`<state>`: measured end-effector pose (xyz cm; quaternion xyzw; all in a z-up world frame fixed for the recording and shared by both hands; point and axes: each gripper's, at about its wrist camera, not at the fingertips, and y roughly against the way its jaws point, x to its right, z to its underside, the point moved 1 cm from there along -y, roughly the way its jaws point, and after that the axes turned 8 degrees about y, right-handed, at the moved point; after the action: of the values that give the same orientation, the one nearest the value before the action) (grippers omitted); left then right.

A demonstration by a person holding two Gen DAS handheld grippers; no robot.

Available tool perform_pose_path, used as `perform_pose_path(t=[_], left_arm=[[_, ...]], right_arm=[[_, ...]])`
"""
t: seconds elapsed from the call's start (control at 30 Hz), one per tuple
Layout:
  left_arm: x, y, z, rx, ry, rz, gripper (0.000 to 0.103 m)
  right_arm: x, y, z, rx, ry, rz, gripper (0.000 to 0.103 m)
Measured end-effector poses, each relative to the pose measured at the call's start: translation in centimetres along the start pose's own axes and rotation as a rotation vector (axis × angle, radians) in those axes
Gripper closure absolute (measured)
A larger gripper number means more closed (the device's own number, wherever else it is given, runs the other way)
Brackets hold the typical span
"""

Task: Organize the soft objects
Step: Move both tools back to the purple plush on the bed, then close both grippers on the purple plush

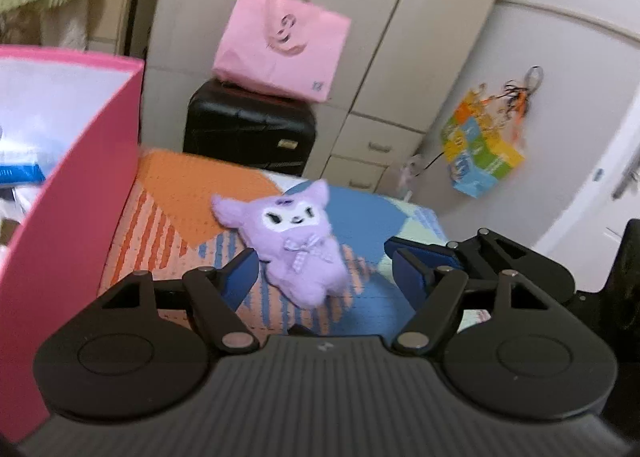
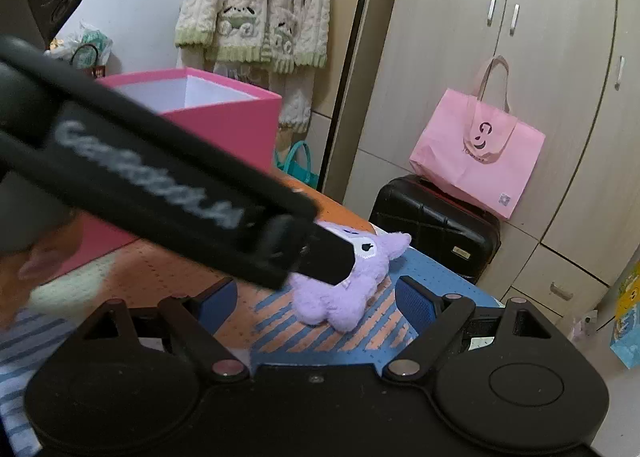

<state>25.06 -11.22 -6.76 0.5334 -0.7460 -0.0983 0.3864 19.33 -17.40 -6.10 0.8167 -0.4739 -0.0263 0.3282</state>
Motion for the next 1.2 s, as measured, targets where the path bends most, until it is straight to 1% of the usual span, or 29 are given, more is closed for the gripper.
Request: perform_pose_path(t=[0.07,0.13,0.17,0.23,0.3,0.37,0.4,0.43,0.5,0.6,0.7,0.83,0.9,1.07,1.2], left_arm=[[-0.3,-1.2,0.0,-0.021,0.021,-0.022,0.031],[-0.6,-2.2,0.2,-0.025,0.035,-0.042,0.032],[-0.6,-2.6,0.4,-0.028,0.032,-0.051,0.034],[-0.5,-3.2,0.7,-0.035,0.027,-0.062,0.036],[-0.6,-3.5,0.7,-0.038,0.041,-0.053,0.036],[-0.7,-3.8,0.6,-0.044,0.051,-0.053,0.04],[-0.7,-3.9,0.5,-0.047,0.051,-0.052,0.041],[-0.8,-4.0,0.5,-0.049,0.053,-0.052,0.043],[-0.8,-4.0,0.5,-0.047,0.051,-0.037,0.045],[-0.8,-4.3,0.6,-0.059,0.053,-0.025,0.046],[-1.3,-4.3,0.5,-0.075,0.089,-0.016,0.046],[-2.4,-4.1,0.4,-0.092,0.132,-0.003,0.046],[-2.6,-4.3,0.7,-0.128,0.125,0.004,0.046],[-2.3,-3.9,1.6,-0.148,0.102,0.036,0.046],[-2.4,-3.3,2.4,-0.159,0.1,0.069,0.053]], right_arm=[[0.6,-1.0,0.0,-0.007,-0.023,-0.023,0.014],[1.2,-2.0,0.2,-0.016,-0.037,-0.025,0.014],[1.4,-2.5,0.3,-0.023,-0.043,-0.024,0.015],[1.9,-3.4,0.4,-0.036,-0.06,-0.029,0.016],[2.3,-4.1,0.6,-0.053,-0.079,-0.044,0.024],[2.4,-4.6,0.9,-0.068,-0.091,-0.052,0.028],[2.5,-4.9,1.0,-0.089,-0.096,-0.049,0.033],[2.4,-5.1,1.1,-0.107,-0.1,-0.05,0.035],[2.5,-4.9,1.2,-0.095,-0.129,-0.076,0.048],[2.3,-4.6,1.3,-0.092,-0.141,-0.076,0.052],[1.8,-4.3,1.4,-0.098,-0.149,-0.065,0.054],[1.7,-3.4,1.7,-0.122,-0.215,-0.034,0.054],[1.3,-2.9,2.0,-0.112,-0.233,-0.039,0.054],[0.3,-1.8,2.6,-0.102,-0.277,-0.028,0.054],[-0.1,-1.0,3.0,-0.097,-0.327,-0.032,0.054]])
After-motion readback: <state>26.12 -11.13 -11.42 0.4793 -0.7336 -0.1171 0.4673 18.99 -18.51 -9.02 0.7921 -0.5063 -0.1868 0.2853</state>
